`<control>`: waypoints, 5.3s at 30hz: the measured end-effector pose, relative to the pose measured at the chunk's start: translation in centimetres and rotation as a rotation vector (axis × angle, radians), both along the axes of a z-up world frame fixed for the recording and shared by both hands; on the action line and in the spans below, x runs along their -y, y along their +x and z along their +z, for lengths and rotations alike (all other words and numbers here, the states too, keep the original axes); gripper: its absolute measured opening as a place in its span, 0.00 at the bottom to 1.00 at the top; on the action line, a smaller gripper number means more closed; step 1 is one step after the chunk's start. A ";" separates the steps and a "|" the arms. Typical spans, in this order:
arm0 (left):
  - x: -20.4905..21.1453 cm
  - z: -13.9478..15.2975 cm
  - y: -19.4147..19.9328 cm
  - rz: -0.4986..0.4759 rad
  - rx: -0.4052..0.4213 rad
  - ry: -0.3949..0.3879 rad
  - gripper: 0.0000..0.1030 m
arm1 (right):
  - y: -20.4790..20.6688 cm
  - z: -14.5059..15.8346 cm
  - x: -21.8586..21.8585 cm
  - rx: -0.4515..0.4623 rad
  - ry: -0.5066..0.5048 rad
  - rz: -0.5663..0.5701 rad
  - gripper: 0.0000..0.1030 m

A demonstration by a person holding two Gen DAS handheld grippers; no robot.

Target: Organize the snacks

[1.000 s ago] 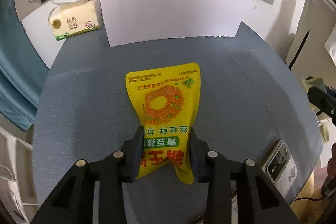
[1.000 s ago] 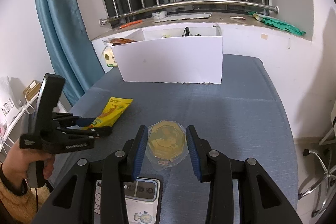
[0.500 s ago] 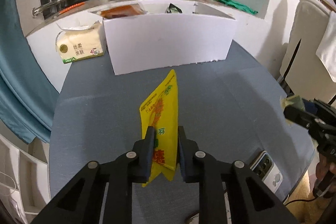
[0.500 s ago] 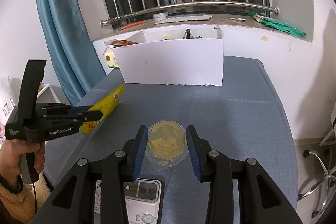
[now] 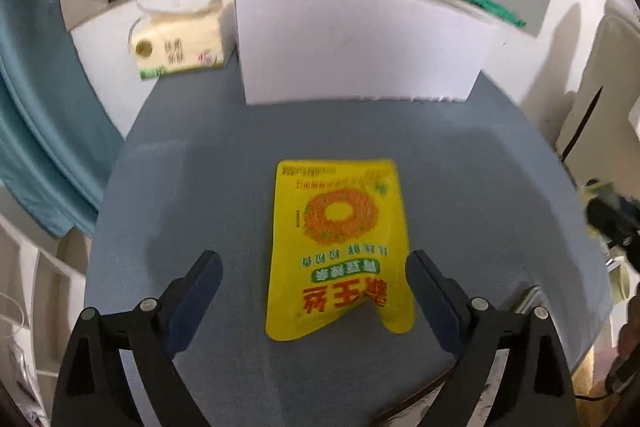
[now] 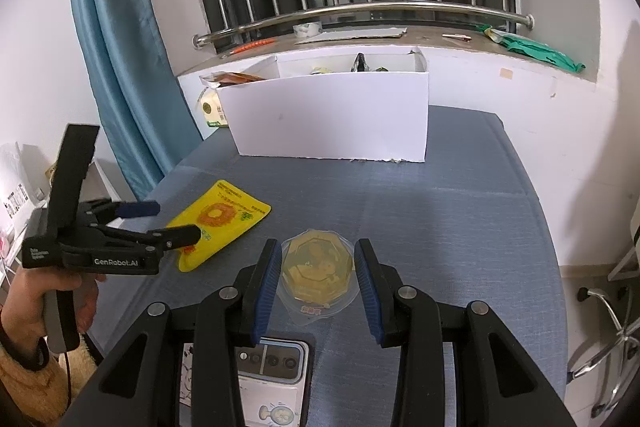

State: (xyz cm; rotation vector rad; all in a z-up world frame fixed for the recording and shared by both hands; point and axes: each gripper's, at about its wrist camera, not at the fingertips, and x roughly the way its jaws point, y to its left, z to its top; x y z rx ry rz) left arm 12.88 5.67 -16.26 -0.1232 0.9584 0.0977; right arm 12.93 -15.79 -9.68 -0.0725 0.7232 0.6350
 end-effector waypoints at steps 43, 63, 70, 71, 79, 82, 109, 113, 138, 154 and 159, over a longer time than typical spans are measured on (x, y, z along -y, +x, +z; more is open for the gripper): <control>-1.7 8.2 -2.0 -0.056 0.236 -0.102 0.25 | 0.1 1.6 -0.7 0.028 0.013 0.016 0.40; -2.9 20.9 13.8 -0.141 0.356 -0.020 0.25 | 16.2 13.4 -5.1 0.118 0.083 -0.035 0.40; -3.2 19.1 19.6 -0.128 0.292 0.011 0.34 | 23.3 12.6 -6.9 0.054 0.077 -0.074 0.40; -3.4 18.7 20.2 -0.116 0.289 0.013 0.54 | 23.8 12.3 -7.1 0.046 0.075 -0.076 0.42; -4.3 15.8 20.3 -0.107 0.272 0.021 1.00 | 25.6 10.0 -6.9 0.020 0.048 -0.136 1.00; -4.1 15.8 19.5 -0.102 0.274 0.047 1.00 | 24.9 9.8 -6.7 0.036 0.028 -0.142 1.00; 1.2 20.7 -3.5 -0.045 0.478 -0.024 1.00 | 3.7 13.3 -1.5 0.191 0.143 -0.013 1.00; 2.5 20.0 -6.5 -0.033 0.481 -0.013 1.00 | 0.5 12.7 -0.9 0.163 0.153 0.013 1.00; 4.1 17.7 -8.6 -0.054 0.425 -0.030 1.00 | -4.5 12.3 0.4 0.215 0.108 -0.060 1.00; 4.4 17.3 -8.3 -0.065 0.416 -0.014 1.00 | -4.3 11.9 0.2 0.194 0.118 -0.053 1.00; 4.5 17.3 -8.3 -0.066 0.415 -0.009 1.00 | -4.4 11.9 0.1 0.199 0.106 -0.053 1.00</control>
